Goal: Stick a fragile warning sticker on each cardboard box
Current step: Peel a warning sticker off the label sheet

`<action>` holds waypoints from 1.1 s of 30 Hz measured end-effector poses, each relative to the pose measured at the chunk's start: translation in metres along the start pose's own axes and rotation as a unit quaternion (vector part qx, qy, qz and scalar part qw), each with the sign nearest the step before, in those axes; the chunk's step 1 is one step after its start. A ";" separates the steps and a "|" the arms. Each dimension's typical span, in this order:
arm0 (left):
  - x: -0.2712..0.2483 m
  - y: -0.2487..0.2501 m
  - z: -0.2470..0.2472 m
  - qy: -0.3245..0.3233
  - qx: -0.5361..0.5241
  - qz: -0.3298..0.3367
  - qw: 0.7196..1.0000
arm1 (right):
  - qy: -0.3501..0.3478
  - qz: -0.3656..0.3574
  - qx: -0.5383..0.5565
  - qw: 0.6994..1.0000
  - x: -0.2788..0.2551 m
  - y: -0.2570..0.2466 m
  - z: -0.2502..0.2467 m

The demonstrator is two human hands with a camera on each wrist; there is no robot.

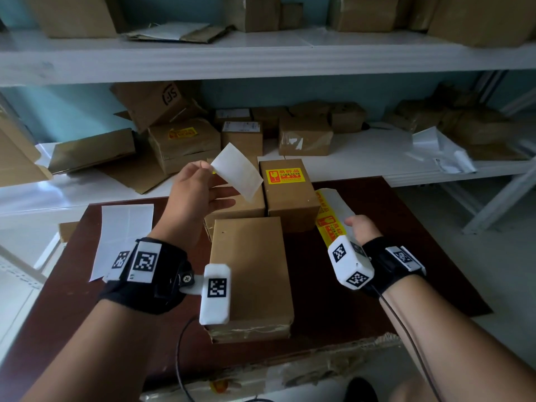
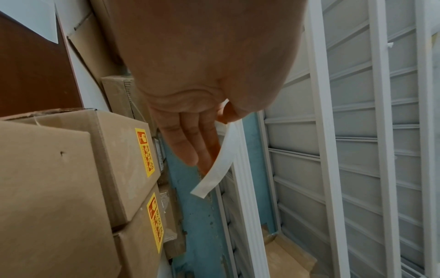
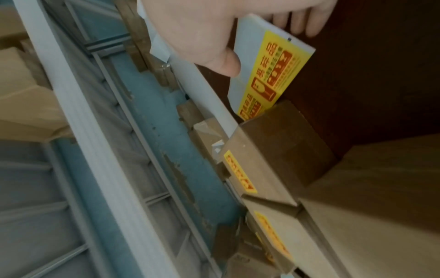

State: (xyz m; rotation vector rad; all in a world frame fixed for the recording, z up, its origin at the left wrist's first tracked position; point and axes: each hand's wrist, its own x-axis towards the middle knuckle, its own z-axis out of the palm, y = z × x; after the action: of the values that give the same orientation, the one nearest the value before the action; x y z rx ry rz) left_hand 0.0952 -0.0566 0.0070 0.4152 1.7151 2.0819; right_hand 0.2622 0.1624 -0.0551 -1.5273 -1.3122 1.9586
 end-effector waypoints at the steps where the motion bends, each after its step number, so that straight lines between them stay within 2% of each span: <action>1: 0.000 0.000 0.000 -0.002 0.005 0.001 1.000 | 0.001 0.010 0.005 1.000 -0.008 -0.001 0.001; 6: -0.003 -0.002 0.003 -0.013 0.047 0.007 0.999 | -0.013 -0.001 0.080 0.997 -0.021 -0.011 0.009; 7: -0.005 -0.001 0.004 -0.016 0.064 0.013 0.998 | -0.025 -0.028 0.101 0.994 -0.023 -0.013 0.012; 10: -0.010 -0.001 0.011 -0.021 0.131 0.043 0.990 | -0.121 -0.112 0.112 0.980 -0.032 -0.016 0.026; 13: -0.011 -0.005 0.014 -0.027 0.186 0.090 0.978 | -0.238 -0.179 0.053 0.953 -0.056 -0.018 0.044; 16: -0.010 -0.011 0.011 -0.035 0.253 0.136 0.957 | -0.323 -0.200 -0.023 0.925 -0.067 -0.015 0.061; 18: -0.010 -0.014 0.008 -0.047 0.288 0.167 0.942 | -0.350 -0.208 -0.051 0.912 -0.072 -0.013 0.068; 28: -0.021 -0.014 0.002 -0.122 0.377 0.232 0.888 | -0.311 -0.211 -0.045 0.926 -0.072 -0.006 0.083; 33: -0.021 -0.008 -0.005 -0.158 0.396 0.215 0.879 | -0.291 -0.223 -0.057 0.929 -0.068 -0.004 0.083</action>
State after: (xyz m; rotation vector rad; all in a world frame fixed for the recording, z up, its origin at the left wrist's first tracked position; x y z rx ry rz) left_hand 0.1124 -0.0699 -0.0009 1.4009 2.3395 1.3122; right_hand 0.2121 0.0775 -0.0124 -0.5902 -1.8319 2.1087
